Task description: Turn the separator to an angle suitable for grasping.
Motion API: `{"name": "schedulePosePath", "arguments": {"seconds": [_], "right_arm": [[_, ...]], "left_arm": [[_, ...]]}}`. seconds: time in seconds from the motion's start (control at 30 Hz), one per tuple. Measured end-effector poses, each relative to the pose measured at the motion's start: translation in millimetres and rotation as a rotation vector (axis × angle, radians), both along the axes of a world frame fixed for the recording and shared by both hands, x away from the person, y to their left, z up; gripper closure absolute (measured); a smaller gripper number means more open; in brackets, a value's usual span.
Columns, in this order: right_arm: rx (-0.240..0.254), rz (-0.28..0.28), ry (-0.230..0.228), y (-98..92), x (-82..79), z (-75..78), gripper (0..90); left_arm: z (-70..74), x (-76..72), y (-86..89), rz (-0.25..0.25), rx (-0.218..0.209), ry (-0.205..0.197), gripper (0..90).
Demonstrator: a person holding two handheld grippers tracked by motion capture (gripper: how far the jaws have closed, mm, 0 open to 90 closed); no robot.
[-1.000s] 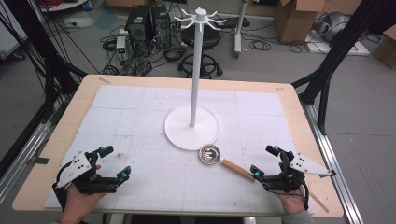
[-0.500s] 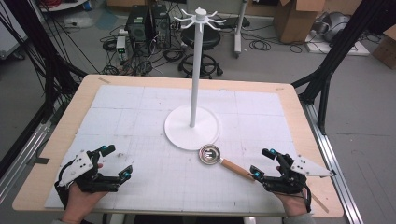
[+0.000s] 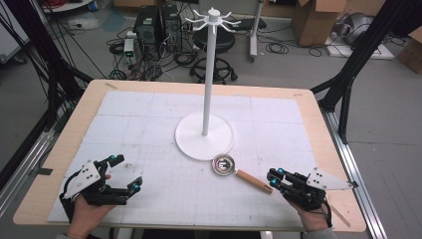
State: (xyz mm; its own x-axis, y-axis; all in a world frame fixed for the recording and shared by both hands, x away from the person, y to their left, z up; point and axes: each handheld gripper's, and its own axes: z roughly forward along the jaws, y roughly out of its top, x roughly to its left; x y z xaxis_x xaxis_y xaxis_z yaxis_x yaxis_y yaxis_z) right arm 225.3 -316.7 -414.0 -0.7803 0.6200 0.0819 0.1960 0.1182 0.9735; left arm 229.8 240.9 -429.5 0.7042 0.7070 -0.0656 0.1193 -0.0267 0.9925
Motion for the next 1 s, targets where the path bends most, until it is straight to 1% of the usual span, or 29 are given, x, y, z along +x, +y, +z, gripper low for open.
{"name": "schedulePosePath", "arguments": {"seconds": [0.03, 0.1, 0.13, 0.23, 0.3, 0.4, 0.43, 0.47, 0.5, 0.53, 0.6, 0.63, 0.7, 0.87, 1.0], "right_arm": [[-0.011, -0.004, 0.001, 0.7, 0.2, -0.5, 85.7], [-0.012, 0.006, 0.017, 1.9, 1.2, -1.5, 89.2], [-0.018, 0.007, 0.017, 2.7, 1.2, -1.8, 90.0], [-0.036, 0.025, 0.032, 6.0, 3.2, -3.3, 90.0], [-0.059, 0.038, 0.038, 8.7, 4.9, -5.4, 90.0], [-0.085, 0.066, 0.071, 13.1, 7.4, -9.5, 90.0], [-0.114, 0.077, 0.074, 15.8, 9.0, -12.0, 90.0], [-0.117, 0.082, 0.087, 16.5, 9.4, -12.6, 90.0], [-0.117, 0.082, 0.087, 16.5, 9.4, -12.6, 90.0], [-0.126, 0.09, 0.1, 18.1, 11.1, -14.0, 90.0], [-0.126, 0.093, 0.102, 18.4, 11.6, -14.2, 90.0], [-0.13, 0.099, 0.111, 19.6, 12.2, -14.6, 90.0], [-0.132, 0.1, 0.114, 20.0, 13.0, -15.1, 90.0], [-0.148, 0.111, 0.147, 23.7, 16.4, -19.3, 90.0], [-0.152, 0.105, 0.172, 27.1, 19.9, -23.5, 90.0]], "left_arm": [[0.1, -0.3, -0.2, 0.001, -0.001, 0.0, 1.8], [0.0, -0.9, -0.4, 0.001, -0.002, 0.001, 1.8], [-0.1, -1.0, -0.4, -0.002, -0.001, 0.001, 1.8], [-0.2, -1.4, 0.2, -0.001, 0.0, 0.001, 1.8], [-0.3, -1.5, 0.5, -0.001, -0.001, 0.001, 1.8], [-0.4, -1.9, 0.8, 0.001, -0.001, 0.003, 1.8], [-0.4, -2.1, 1.1, -0.001, 0.001, 0.003, 1.8], [-0.4, -2.2, 1.1, -0.001, 0.0, 0.002, 1.8], [-0.5, -2.3, 1.1, -0.001, 0.0, 0.002, 1.8], [-0.6, -2.4, 1.2, 0.0, 0.0, 0.002, 1.8], [-0.7, -2.6, 1.4, 0.0, -0.003, 0.003, 1.8], [-0.7, -2.7, 1.6, 0.0, -0.003, 0.003, 1.8], [-0.6, -3.2, 2.0, 0.002, -0.001, 0.005, 1.8], [-0.7, -3.7, 1.8, 0.003, -0.002, 0.003, 1.8], [-1.1, -3.6, 2.2, 0.004, 0.0, 0.005, 1.8]]}}
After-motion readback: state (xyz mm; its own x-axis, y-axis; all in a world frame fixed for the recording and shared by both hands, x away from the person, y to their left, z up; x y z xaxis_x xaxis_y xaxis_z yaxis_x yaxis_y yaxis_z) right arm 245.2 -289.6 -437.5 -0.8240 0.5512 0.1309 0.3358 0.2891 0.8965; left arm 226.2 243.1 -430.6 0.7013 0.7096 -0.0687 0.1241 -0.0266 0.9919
